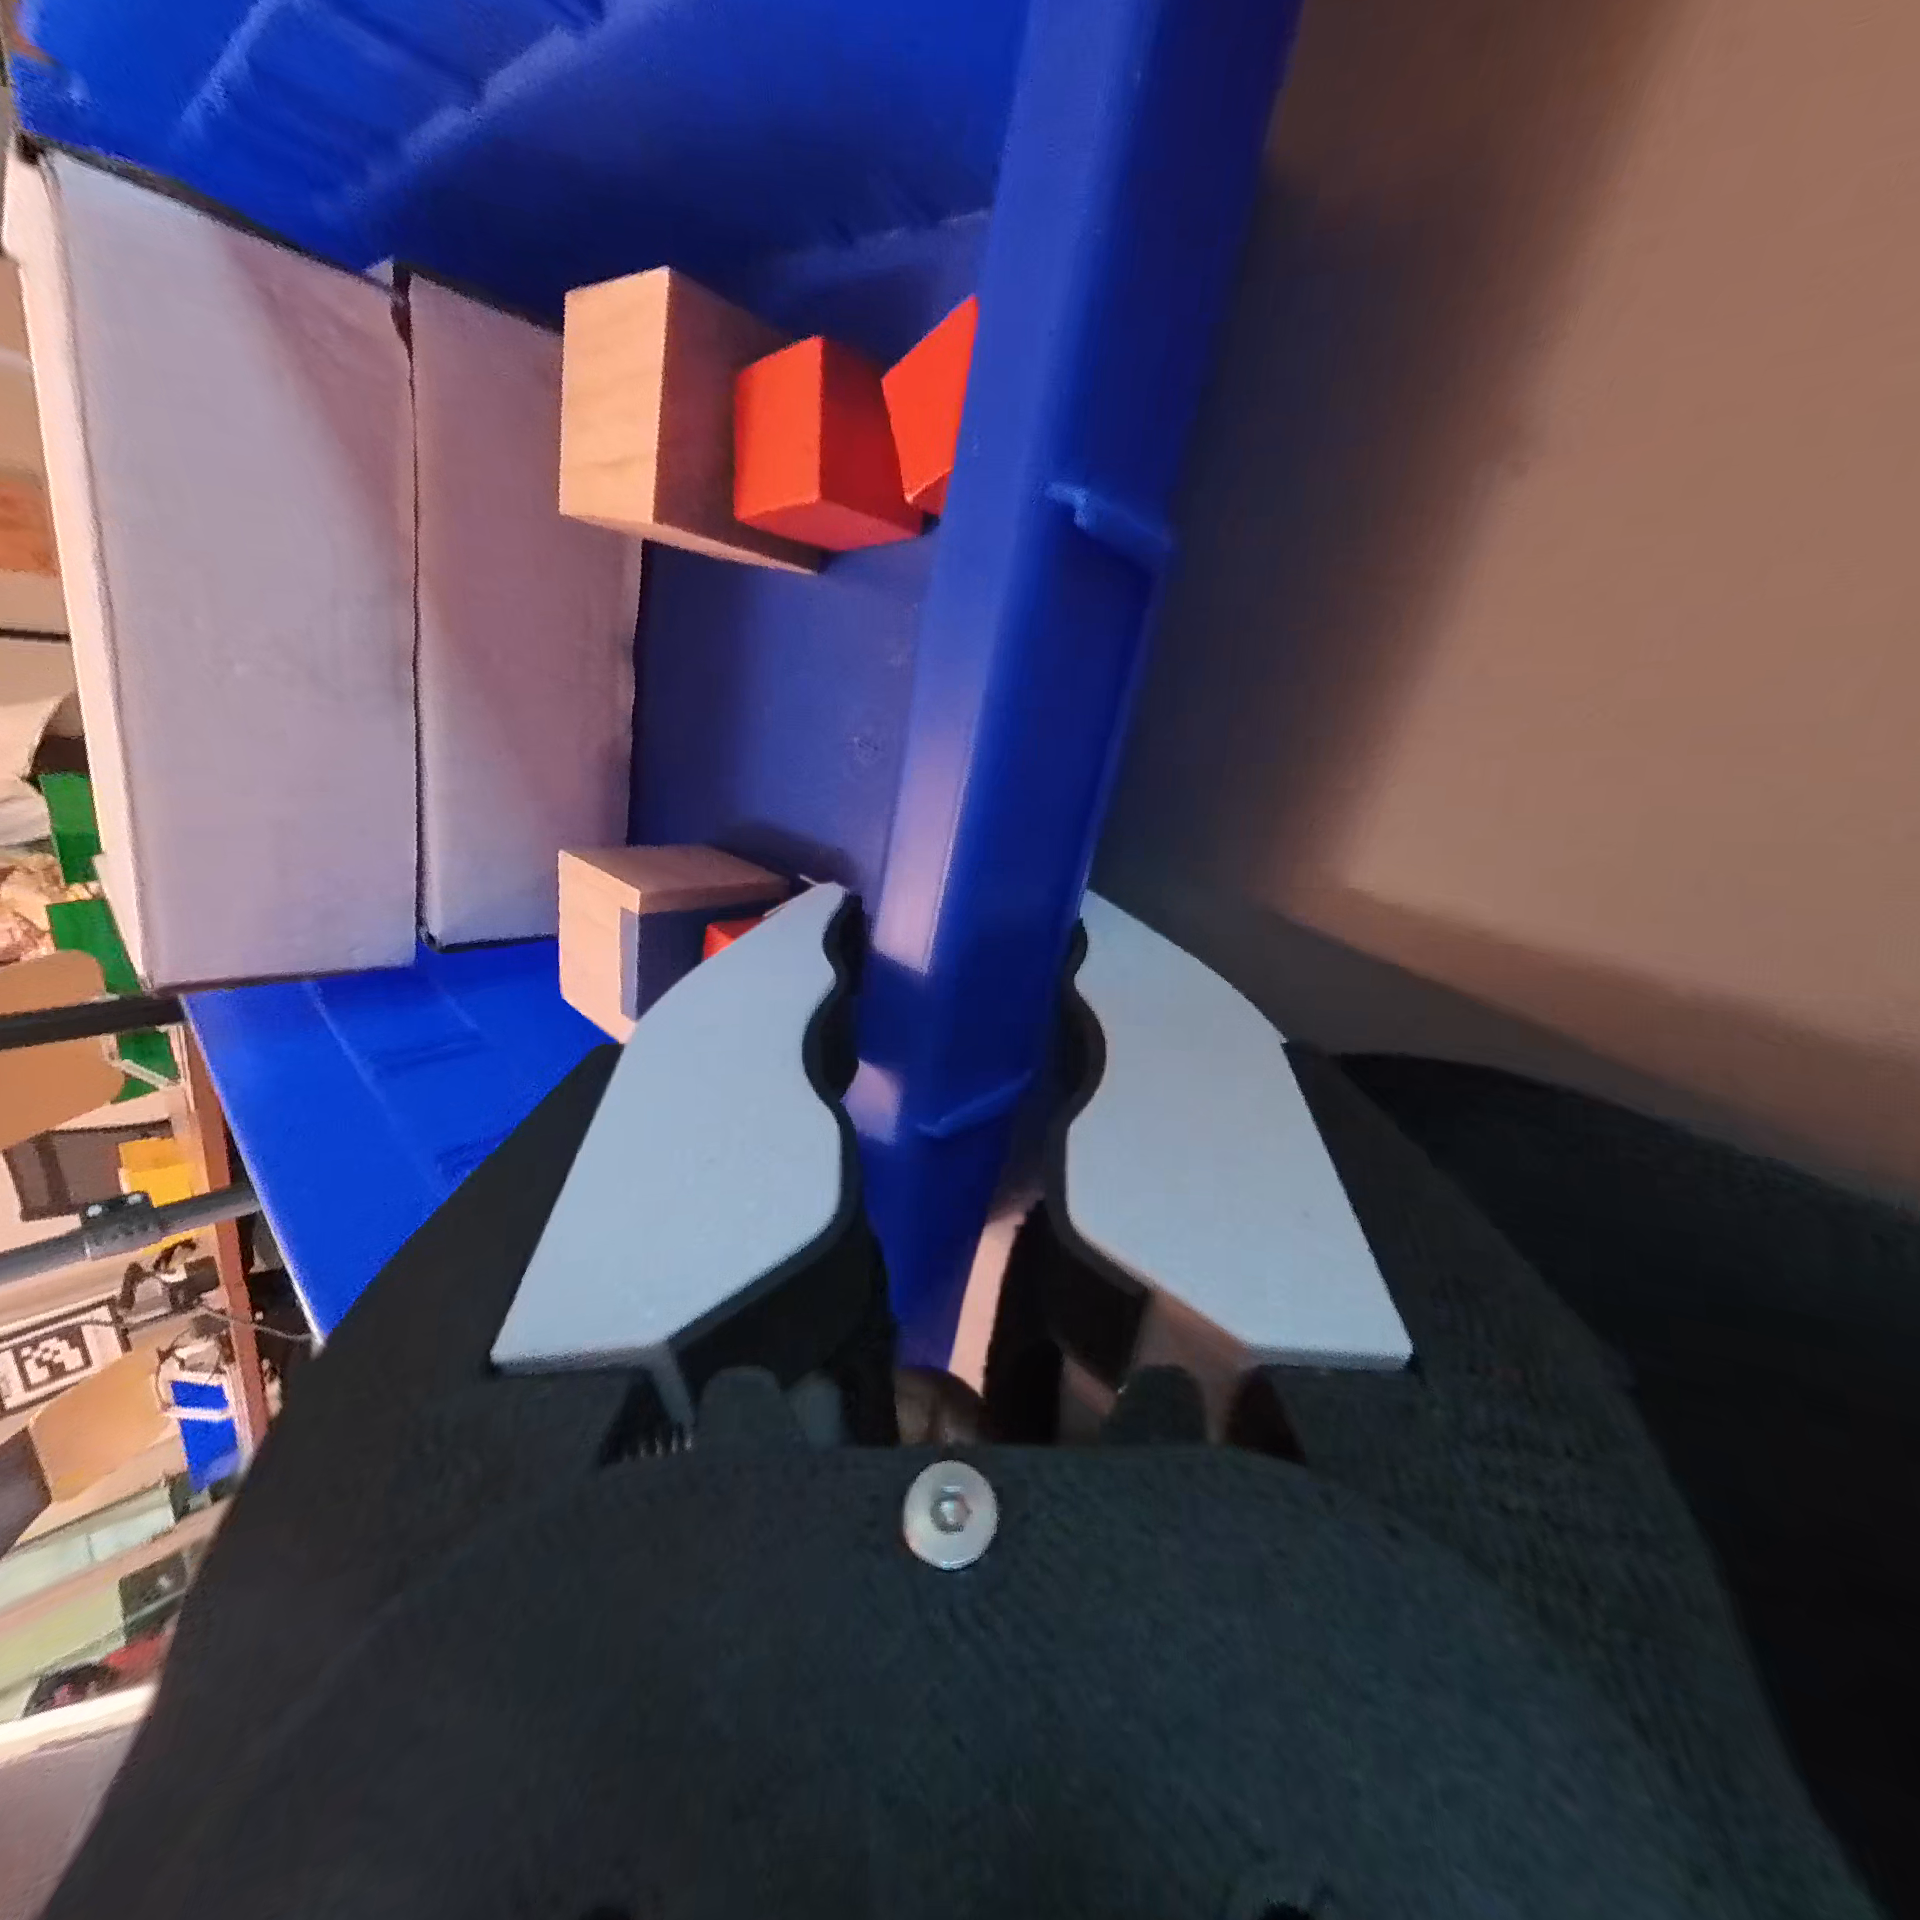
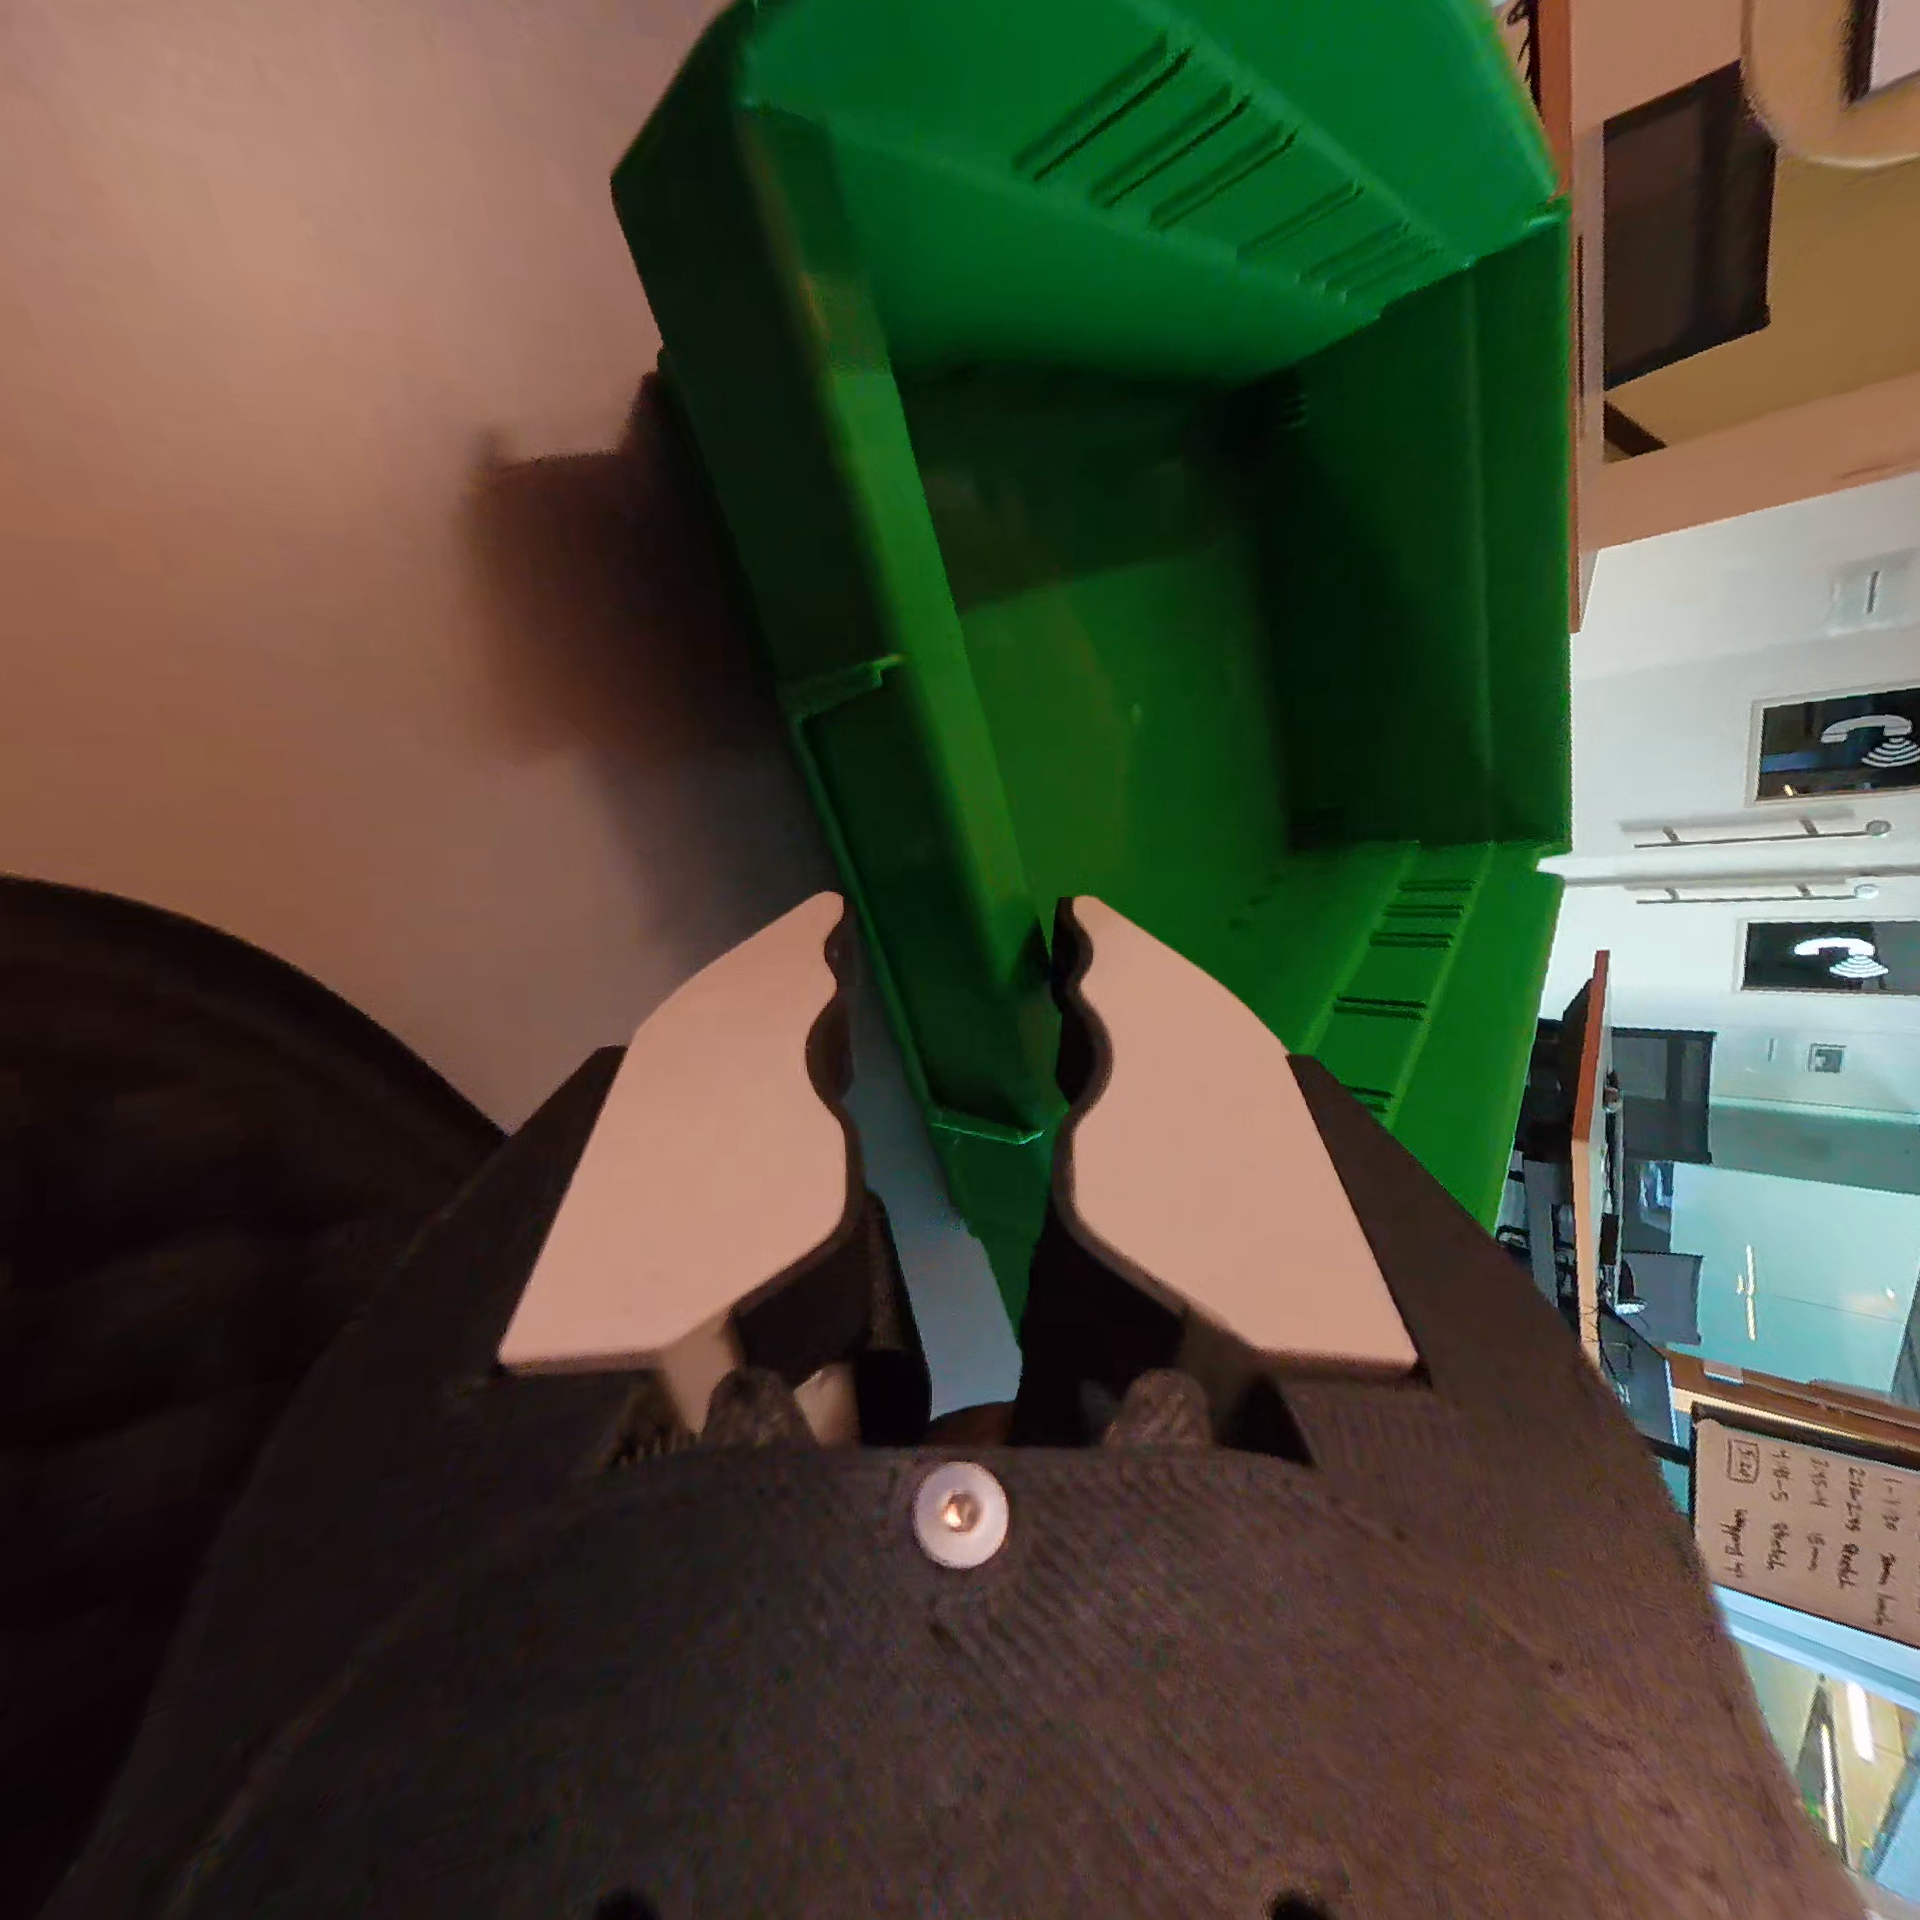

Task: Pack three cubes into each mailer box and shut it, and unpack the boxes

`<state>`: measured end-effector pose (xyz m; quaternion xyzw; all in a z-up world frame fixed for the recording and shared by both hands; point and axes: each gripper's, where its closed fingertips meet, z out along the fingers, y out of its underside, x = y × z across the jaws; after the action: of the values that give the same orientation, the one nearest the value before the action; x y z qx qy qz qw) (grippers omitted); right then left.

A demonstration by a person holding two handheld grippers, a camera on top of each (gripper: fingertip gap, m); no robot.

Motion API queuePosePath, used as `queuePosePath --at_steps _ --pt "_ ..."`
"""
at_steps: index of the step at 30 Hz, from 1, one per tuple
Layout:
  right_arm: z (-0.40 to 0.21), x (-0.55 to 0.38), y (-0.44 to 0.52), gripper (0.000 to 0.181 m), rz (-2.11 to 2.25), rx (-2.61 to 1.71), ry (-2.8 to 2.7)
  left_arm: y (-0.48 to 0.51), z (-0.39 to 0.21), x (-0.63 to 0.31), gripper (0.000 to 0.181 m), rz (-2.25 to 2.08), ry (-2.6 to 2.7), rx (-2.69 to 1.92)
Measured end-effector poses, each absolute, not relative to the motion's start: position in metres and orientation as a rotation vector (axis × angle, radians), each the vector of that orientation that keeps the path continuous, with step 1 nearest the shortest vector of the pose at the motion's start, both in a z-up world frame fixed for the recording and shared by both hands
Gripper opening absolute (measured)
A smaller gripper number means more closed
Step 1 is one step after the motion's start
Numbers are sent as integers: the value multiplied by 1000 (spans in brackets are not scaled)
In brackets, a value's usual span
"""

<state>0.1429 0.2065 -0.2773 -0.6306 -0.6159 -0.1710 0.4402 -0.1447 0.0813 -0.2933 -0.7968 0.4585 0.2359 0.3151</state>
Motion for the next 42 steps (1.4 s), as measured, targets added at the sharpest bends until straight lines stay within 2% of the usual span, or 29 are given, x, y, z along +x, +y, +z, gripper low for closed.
queuePosePath --at_steps 20,42 --pt "-278 248 211 36 -492 -1653 -1466 53 -291 -253 35 814 1110 -2192" --pt "-281 349 166 36 -592 -1790 -1558 -46 -291 -325 34 918 997 -2392"
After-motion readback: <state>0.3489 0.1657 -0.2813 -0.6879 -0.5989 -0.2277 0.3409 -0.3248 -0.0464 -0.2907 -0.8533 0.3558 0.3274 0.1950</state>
